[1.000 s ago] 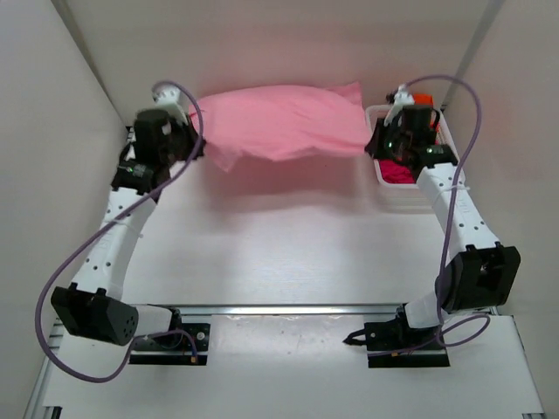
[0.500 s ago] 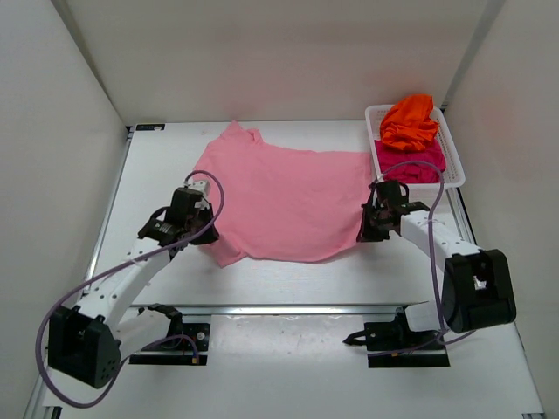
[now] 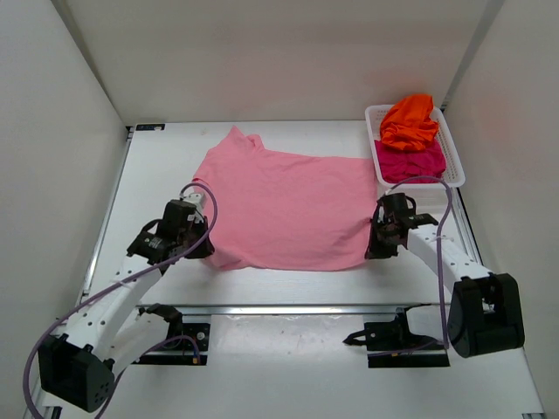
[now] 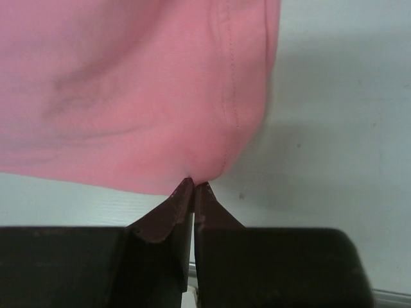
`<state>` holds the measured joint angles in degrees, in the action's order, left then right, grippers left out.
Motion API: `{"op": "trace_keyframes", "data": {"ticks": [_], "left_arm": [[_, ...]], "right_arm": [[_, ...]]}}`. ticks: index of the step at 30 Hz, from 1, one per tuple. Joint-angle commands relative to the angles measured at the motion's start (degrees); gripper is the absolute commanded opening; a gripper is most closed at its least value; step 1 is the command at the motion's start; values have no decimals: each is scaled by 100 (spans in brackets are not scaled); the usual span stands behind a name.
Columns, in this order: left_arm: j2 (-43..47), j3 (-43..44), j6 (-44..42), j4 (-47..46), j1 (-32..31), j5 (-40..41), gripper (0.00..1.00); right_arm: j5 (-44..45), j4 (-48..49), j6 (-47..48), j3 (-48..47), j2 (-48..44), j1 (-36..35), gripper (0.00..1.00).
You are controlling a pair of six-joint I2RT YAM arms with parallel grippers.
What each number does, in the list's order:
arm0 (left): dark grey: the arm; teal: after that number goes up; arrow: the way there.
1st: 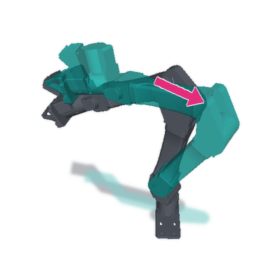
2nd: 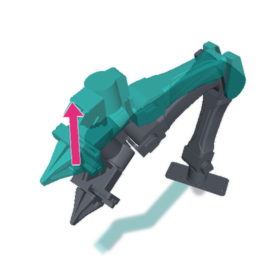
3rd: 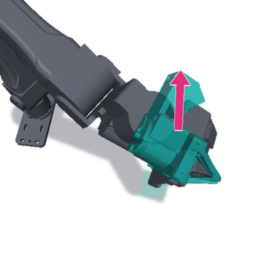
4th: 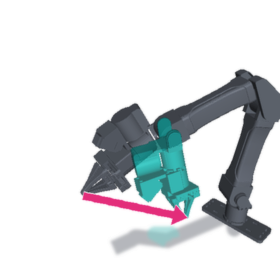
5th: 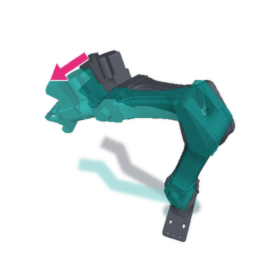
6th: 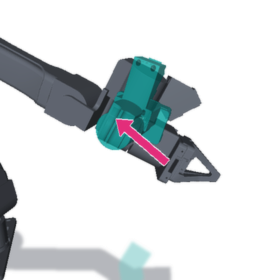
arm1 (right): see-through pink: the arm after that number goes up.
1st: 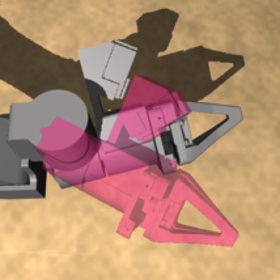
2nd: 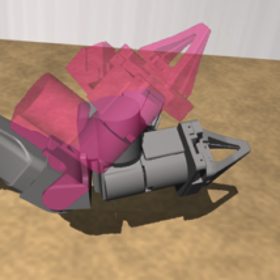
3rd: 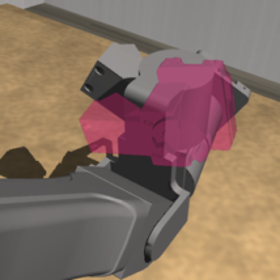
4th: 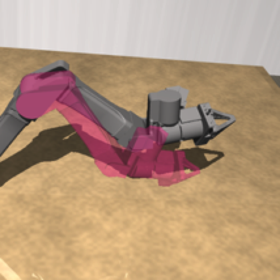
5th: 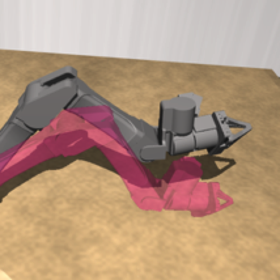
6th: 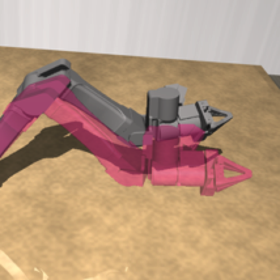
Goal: Fold and stack the t-shirts
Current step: Fold the flattened tshirt in 1/3 of the way
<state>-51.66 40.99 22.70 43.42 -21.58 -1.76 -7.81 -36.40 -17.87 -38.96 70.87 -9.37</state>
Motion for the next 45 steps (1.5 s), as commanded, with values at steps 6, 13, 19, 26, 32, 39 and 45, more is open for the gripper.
{"op": "trace_keyframes", "data": {"ticks": [6,13,19,26,32,39,45], "left_arm": [[-247,558,-389,114,418,-158,0],[-748,1130,-511,123,357,-167,0],[-1083,1411,-767,132,619,-45,0],[-2398,4198,-1320,789,604,501,0],[-1991,3351,-1005,941,120,546,0],[-927,1104,-881,957,145,447,0],[-117,1262,-1013,1327,849,405,2]], "right_arm": [[-97,-657,-138,-243,-407,-162,0],[-387,-956,64,-454,-565,267,0],[-440,-1000,187,-542,-408,295,0],[-353,-983,293,-1226,-83,190,0],[-361,-1018,407,-1097,-336,382,0],[-344,-1159,679,-1052,-477,664,0],[-352,-1053,679,-1070,-381,629,0]]}}
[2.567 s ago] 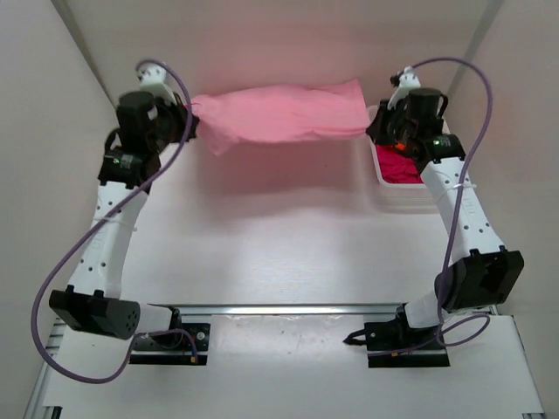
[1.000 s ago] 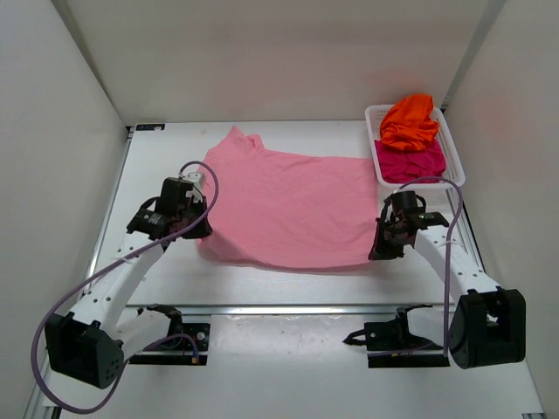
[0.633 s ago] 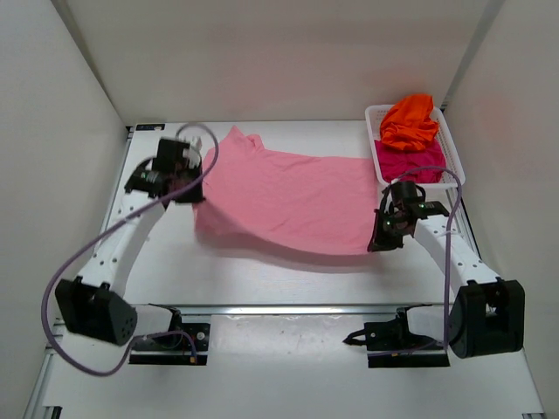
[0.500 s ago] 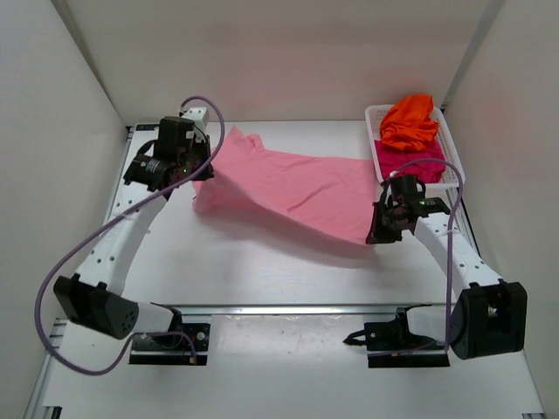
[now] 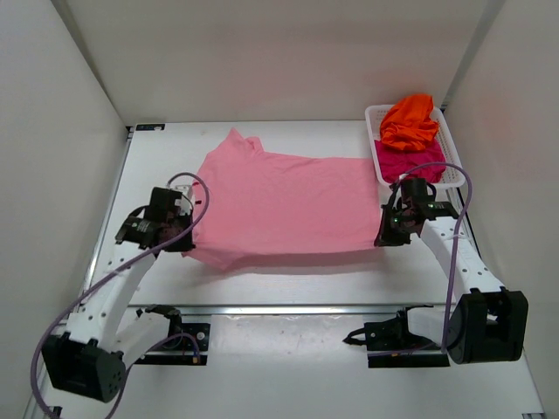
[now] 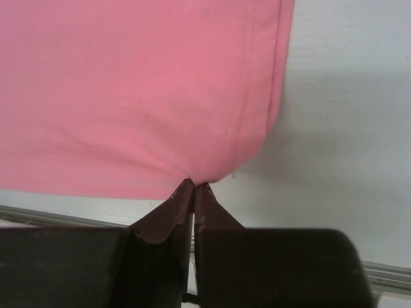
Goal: Fold and stack the t-shirts
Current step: Fold the flattened tshirt in 1/3 of the way
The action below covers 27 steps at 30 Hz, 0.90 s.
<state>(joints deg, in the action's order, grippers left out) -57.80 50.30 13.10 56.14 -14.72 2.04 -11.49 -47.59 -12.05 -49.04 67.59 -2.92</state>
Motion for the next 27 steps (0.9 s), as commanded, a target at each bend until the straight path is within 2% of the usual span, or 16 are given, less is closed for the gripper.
{"op": "trace_keyframes", "data": {"ticks": [1,6,9,12,16,21,27], "left_arm": [[507,340,-53,107,93,-28,2],[296,138,-19,213,-136,-126,8],[331,111,-70,195,91,-195,9],[314,67,-89,484,-108,-214,1],[278,-134,52,653,-601,-20,1],[67,181,-71,591,-400,68,2],[-643,541,-71,179,-338,147,2]], "right_arm": [[15,83,98,-62,-36,-33,0],[6,31,133,-80,-106,36,0],[-11,-39,204,-80,-167,151,0],[41,-179,291,-62,-194,169,0],[15,-276,274,-10,-177,107,0],[-2,-356,195,148,78,-121,0],[-143,-224,177,114,385,-25,0]]}}
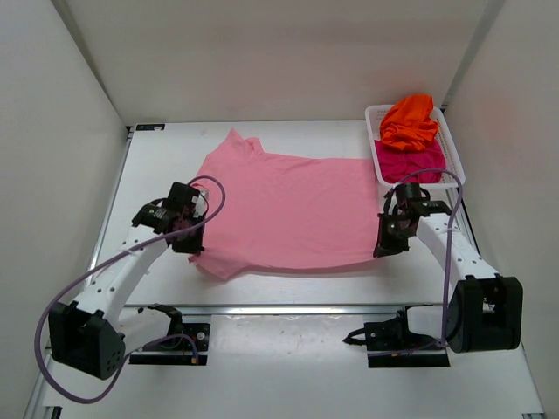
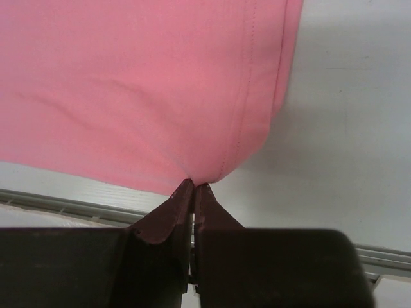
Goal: Fold and stack the t-shirts
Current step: Fold the flattened tshirt in 1/3 of the way
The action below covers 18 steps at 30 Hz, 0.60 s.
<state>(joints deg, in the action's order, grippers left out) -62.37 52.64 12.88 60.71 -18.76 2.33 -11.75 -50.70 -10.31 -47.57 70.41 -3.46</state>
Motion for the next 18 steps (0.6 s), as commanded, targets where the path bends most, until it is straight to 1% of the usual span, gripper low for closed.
{"op": "trace_keyframes", "data": {"ticks": [1,4,7,18], "left_arm": [[-249,308,-84,-366,66,127,1],[-626,413,-102,-586,118,119,3],[-951,606,-154,-771,180,110,1],[-1919,1467,-120,-1149,321,206,0]], "right_arm": [[-108,86,-33,-59,148,21,0],[-108,165,20,-103,358,30,0],[-108,270,55,-156,569,127,0],[-29,429,178,-911,1519,223,1]]}}
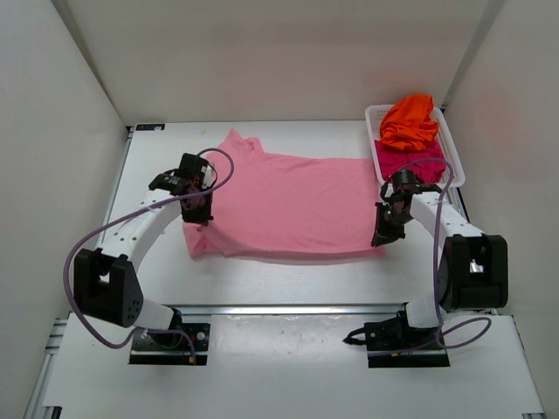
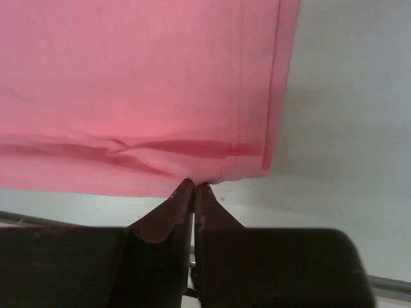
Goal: Fold and stack the t-shirts
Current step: Fold the flattened tshirt in 1/3 of the way
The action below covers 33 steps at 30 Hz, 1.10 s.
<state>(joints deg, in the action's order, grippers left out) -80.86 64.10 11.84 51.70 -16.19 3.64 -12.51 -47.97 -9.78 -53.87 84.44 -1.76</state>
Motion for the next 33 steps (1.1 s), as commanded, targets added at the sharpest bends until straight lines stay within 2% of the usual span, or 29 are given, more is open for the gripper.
{"op": "trace_keyframes", "data": {"ticks": [1,15,31,32,33], "left_arm": [[-149,419,-6,-301,37,102,0],[-1388,1535,-146,-415,203,172,0],[-1977,2221,-190,-459,221,242,0],[-2012,2265,-243,-416,204,251,0],[-2082,2300,-217,-433,221,234,6]], "right_arm": [[73,165,143,-343,203,27,1],[126,200,214,-1029,1021,141,0],[188,182,222,-1460,1461,114,0],[223,191,205,-1504,1478,123,0],[197,191,161,-1547,1513,88,0]]}}
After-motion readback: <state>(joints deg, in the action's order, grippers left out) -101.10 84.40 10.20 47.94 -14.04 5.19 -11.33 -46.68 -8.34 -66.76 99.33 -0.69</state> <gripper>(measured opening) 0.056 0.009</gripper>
